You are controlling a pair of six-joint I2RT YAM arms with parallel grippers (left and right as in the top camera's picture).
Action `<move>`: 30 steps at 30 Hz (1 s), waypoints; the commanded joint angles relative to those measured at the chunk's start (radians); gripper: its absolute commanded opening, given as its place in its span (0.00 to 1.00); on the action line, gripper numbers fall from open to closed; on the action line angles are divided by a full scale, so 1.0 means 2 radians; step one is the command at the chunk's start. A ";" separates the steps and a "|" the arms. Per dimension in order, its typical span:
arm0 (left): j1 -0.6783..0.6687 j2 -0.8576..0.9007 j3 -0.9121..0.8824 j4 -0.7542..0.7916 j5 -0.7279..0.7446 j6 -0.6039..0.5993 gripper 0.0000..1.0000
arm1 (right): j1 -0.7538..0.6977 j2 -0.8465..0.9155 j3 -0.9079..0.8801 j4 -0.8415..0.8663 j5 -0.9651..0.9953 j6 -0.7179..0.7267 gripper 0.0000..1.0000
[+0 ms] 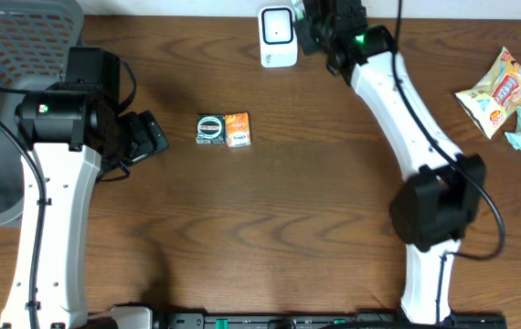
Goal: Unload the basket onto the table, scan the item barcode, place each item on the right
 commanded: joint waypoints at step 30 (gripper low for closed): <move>0.000 0.003 0.001 -0.003 -0.003 -0.005 0.98 | -0.031 0.037 0.006 0.101 0.134 -0.191 0.01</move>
